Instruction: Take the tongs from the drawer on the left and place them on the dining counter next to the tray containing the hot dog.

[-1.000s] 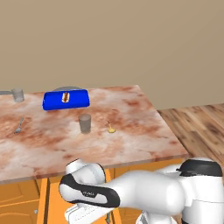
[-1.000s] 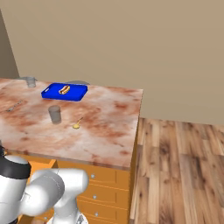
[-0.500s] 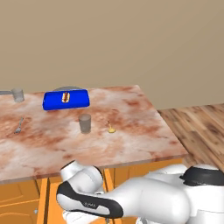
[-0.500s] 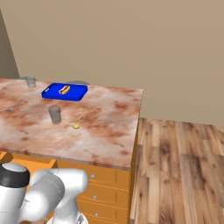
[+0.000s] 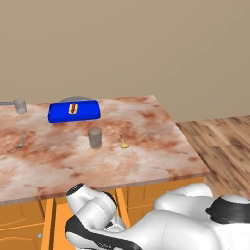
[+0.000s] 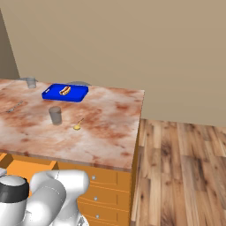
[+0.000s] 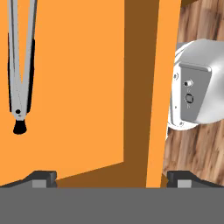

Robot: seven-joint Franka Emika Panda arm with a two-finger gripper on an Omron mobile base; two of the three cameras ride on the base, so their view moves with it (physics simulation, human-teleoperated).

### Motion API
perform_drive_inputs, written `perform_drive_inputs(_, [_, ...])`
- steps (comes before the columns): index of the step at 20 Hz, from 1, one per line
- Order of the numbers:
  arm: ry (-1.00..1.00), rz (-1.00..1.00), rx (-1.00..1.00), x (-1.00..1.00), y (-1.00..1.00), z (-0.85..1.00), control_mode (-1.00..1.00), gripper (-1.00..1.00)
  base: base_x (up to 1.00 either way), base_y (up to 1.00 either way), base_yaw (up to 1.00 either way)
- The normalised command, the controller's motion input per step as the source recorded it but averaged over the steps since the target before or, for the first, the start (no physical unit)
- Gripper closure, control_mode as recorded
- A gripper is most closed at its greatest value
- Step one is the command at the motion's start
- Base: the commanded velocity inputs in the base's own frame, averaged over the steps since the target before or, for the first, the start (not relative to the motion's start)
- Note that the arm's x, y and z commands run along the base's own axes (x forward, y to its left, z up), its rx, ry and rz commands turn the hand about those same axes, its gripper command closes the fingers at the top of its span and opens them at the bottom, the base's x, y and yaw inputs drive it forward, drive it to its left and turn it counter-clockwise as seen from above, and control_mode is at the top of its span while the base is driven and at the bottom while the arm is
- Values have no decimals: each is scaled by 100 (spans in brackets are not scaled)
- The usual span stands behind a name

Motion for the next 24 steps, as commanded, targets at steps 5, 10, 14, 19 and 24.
perform_drive_inputs(5, [-11, 0, 1, 29, 0, -8, -100, -100, 0, 0, 0])
perform_drive_inputs(10, [-4, 0, 4, 31, 0, -16, -100, -100, 0, 0, 0])
perform_drive_inputs(14, [-7, 0, 4, 23, 3, -38, -100, -100, 0, 0, 0])
perform_drive_inputs(19, [-7, 0, 0, 17, 19, -35, -100, -100, 0, 0, 0])
perform_drive_inputs(24, [-4, 0, 0, 9, 26, -5, -100, -100, 0, 0, 0])
